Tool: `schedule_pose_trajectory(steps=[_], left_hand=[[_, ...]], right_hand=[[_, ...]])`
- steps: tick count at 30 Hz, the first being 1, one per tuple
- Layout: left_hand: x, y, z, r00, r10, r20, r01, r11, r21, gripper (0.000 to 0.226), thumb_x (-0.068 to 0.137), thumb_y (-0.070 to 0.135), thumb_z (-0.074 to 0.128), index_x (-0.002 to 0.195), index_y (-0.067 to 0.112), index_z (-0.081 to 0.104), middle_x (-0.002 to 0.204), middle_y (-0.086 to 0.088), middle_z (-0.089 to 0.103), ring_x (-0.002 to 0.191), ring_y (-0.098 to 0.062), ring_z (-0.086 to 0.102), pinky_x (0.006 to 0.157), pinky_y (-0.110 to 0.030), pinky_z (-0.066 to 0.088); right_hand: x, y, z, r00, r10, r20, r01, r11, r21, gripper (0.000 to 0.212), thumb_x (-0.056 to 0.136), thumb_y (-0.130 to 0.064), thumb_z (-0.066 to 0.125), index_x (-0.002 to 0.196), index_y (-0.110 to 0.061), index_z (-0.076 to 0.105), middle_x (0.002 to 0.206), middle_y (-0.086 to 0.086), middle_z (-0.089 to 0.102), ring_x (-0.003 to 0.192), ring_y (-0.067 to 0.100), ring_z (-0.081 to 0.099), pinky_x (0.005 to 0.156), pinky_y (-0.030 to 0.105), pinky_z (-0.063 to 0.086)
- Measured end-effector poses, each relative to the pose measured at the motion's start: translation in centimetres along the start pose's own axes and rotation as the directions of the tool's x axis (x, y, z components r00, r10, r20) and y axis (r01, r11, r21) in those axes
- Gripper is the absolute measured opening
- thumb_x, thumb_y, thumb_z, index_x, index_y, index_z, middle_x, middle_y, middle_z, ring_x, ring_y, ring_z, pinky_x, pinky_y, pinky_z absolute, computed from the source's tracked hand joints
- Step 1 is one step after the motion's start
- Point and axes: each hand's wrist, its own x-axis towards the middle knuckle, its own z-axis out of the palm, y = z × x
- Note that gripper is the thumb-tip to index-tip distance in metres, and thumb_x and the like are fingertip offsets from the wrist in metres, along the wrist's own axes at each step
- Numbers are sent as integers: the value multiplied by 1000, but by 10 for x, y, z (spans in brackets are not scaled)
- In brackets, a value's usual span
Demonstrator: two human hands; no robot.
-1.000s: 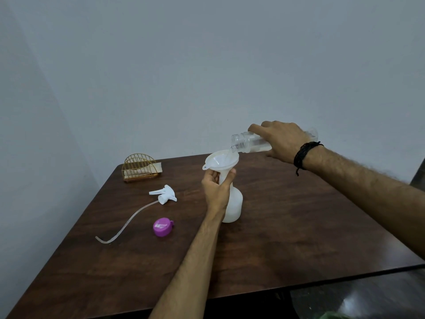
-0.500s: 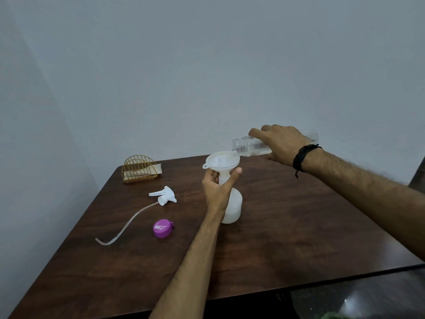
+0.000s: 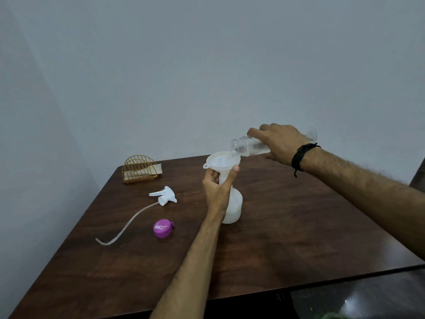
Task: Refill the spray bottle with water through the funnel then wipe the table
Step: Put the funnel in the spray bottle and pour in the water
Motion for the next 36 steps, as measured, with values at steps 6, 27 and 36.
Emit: schedule_pose_trajectory(steps=[6,27,36], left_hand=[[-1,1,1,1000,11,5,-11,1000,3,42,82,12,80,121,15,64,115,-3,74,108,-11,70,86,-20,55],[-1,3,3,1000,-2,2,2,1000,-29,41,83,8,79,121,12,64,110,-1,75,103,-9,71,82,-19,54],[0,2,3,1000,1,2,-1,1000,-19,39,82,11,81,118,18,65,112,-3,75,106,-12,71,84,-21,55]], right_hand=[[1,0,-4,1000,-5,-3,5,1000,-1,62,81,-16,77,131,-24,43,104,3,59,91,26,59,64,36,45],[1,1,-2,999,-19,-41,19,1000,-8,59,79,-11,76,129,-22,45,101,4,59,87,27,58,61,35,38],[2,3,-5,997,-38,-74,36,999,-19,56,79,-6,72,128,-19,48,100,7,60,86,29,59,61,37,43]])
